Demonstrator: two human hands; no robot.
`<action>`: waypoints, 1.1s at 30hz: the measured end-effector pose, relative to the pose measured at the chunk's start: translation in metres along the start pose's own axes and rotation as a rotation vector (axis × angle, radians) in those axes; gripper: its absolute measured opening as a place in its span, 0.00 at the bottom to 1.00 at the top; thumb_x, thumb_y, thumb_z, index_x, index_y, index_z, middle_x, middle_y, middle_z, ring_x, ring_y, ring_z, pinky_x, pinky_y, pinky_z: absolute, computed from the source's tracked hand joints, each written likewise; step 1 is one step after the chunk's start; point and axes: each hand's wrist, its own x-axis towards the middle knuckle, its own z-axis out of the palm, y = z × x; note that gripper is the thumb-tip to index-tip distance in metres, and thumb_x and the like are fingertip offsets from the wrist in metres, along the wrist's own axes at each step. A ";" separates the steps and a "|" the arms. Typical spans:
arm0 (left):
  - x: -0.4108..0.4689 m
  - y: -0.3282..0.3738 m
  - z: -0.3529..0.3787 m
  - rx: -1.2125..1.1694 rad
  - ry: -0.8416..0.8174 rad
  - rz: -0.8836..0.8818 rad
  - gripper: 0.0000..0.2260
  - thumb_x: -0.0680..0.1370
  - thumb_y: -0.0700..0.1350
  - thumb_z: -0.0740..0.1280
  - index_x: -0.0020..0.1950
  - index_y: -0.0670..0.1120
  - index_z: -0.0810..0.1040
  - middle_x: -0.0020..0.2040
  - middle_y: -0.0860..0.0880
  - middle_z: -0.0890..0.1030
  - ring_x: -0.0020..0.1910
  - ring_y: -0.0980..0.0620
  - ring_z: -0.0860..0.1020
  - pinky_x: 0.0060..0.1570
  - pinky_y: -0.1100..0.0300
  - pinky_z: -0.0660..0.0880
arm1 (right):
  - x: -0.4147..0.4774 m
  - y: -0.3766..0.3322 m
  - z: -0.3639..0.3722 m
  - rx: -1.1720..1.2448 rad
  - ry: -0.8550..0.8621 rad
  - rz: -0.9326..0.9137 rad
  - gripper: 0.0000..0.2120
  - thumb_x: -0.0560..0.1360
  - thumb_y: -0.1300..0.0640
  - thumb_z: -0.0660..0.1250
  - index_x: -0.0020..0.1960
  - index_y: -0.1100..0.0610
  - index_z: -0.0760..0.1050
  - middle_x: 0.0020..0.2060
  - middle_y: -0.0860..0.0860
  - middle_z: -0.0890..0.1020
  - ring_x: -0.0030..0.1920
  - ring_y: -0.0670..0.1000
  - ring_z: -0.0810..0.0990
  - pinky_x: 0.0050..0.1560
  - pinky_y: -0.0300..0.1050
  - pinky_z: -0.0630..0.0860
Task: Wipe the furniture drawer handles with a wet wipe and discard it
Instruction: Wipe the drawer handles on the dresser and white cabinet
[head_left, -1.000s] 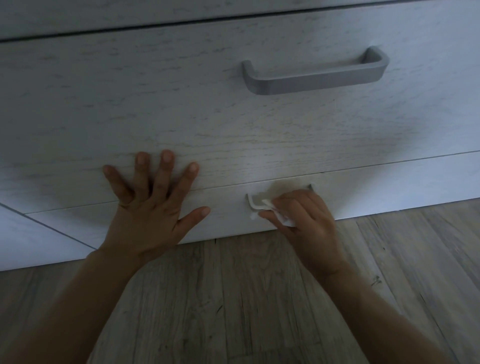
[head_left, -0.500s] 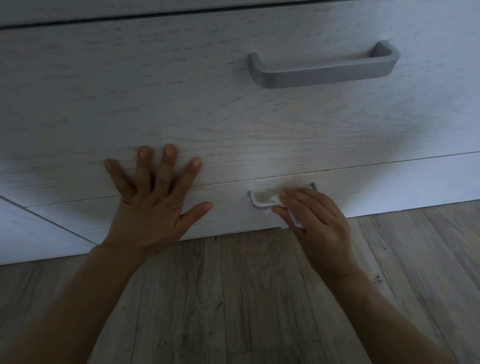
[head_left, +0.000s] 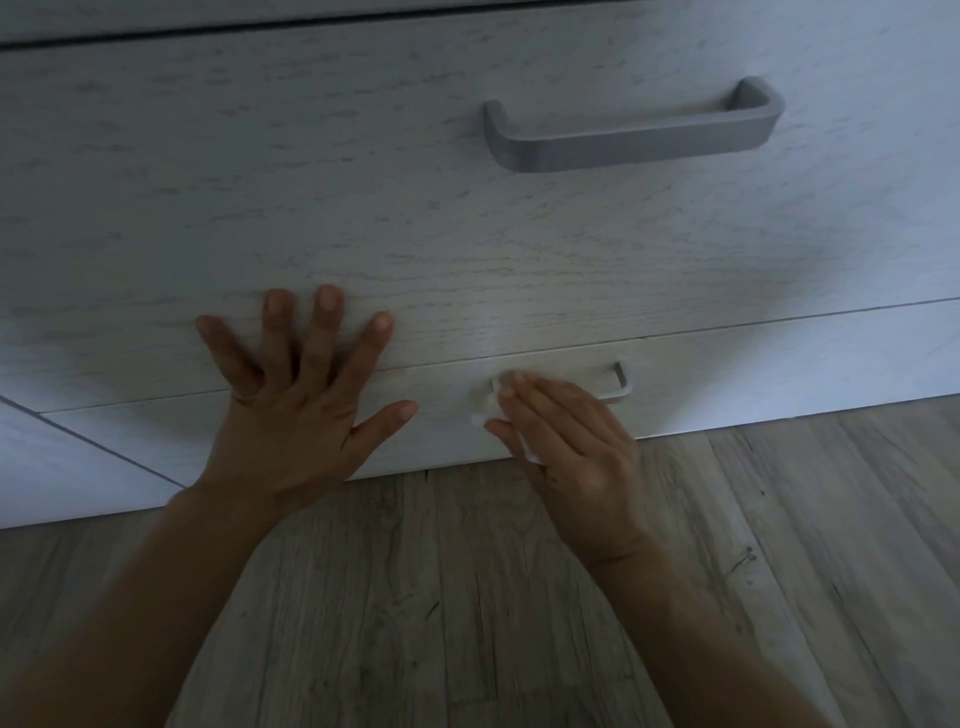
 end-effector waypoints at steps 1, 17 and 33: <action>0.000 0.000 0.000 -0.004 -0.003 -0.003 0.37 0.78 0.65 0.55 0.77 0.48 0.41 0.75 0.47 0.31 0.73 0.45 0.31 0.65 0.40 0.29 | 0.000 -0.003 0.003 0.007 0.001 -0.004 0.07 0.75 0.58 0.71 0.49 0.62 0.83 0.50 0.55 0.84 0.53 0.50 0.82 0.56 0.47 0.78; 0.000 0.001 -0.001 -0.038 -0.040 -0.014 0.36 0.78 0.66 0.51 0.77 0.50 0.41 0.74 0.49 0.30 0.72 0.47 0.30 0.65 0.42 0.27 | -0.001 0.024 -0.020 0.003 -0.103 -0.008 0.08 0.76 0.59 0.70 0.50 0.63 0.82 0.49 0.55 0.84 0.51 0.52 0.82 0.57 0.47 0.77; -0.001 0.004 -0.021 -0.054 -0.173 -0.034 0.32 0.80 0.64 0.49 0.77 0.48 0.45 0.76 0.47 0.35 0.74 0.44 0.35 0.68 0.37 0.35 | 0.003 0.065 -0.069 -0.054 -0.301 -0.112 0.10 0.78 0.62 0.63 0.55 0.65 0.80 0.55 0.59 0.81 0.57 0.55 0.79 0.58 0.48 0.75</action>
